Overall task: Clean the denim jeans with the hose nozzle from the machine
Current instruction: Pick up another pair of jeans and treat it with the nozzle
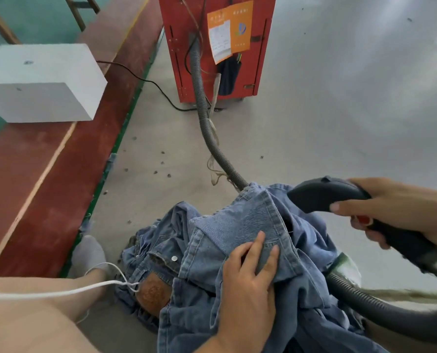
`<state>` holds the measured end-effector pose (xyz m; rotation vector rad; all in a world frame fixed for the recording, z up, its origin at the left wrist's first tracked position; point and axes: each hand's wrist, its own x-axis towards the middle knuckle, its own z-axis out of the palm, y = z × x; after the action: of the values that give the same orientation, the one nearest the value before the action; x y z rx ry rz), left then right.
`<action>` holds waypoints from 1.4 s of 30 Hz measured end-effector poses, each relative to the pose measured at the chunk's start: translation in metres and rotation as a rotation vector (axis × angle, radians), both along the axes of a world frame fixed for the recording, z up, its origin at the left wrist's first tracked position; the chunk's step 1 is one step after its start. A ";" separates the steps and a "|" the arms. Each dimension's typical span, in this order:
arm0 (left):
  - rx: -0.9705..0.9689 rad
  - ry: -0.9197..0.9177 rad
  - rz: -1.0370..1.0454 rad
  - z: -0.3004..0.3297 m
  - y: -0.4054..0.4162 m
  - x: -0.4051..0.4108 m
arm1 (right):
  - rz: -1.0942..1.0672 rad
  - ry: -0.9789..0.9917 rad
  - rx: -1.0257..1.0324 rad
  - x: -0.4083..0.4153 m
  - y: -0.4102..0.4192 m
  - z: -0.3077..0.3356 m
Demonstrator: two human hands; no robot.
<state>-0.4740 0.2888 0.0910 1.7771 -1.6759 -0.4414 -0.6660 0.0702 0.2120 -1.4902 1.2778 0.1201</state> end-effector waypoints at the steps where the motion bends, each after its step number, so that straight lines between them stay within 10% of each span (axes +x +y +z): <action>1: -0.005 -0.021 0.021 -0.001 0.000 -0.001 | 0.038 -0.009 0.051 -0.006 0.001 0.004; 6: -0.068 0.016 0.144 -0.003 0.005 -0.005 | 0.325 0.151 0.196 0.005 0.024 -0.002; 12: -0.113 0.070 0.171 -0.010 0.006 -0.004 | 0.017 0.039 0.062 0.016 0.014 -0.012; 17: -0.162 0.132 0.241 -0.011 0.006 -0.006 | 0.245 0.059 0.271 0.008 0.018 -0.001; 23: -0.256 0.169 0.133 0.002 0.016 -0.002 | 0.151 0.016 0.026 0.034 0.021 -0.019; 30: 0.096 0.410 0.113 0.028 0.023 0.005 | 0.362 0.107 0.074 0.047 0.019 -0.005; 37: 0.515 0.876 0.233 0.041 0.009 0.025 | 0.021 -0.054 -0.182 0.067 -0.001 -0.007; 42: 0.561 0.412 0.196 0.034 -0.003 0.050 | 0.196 -0.036 -0.110 0.049 0.003 0.005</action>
<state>-0.4245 0.2862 0.1254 2.0290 -1.1392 -1.1862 -0.6175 0.0728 0.2175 -1.7041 1.1228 0.1530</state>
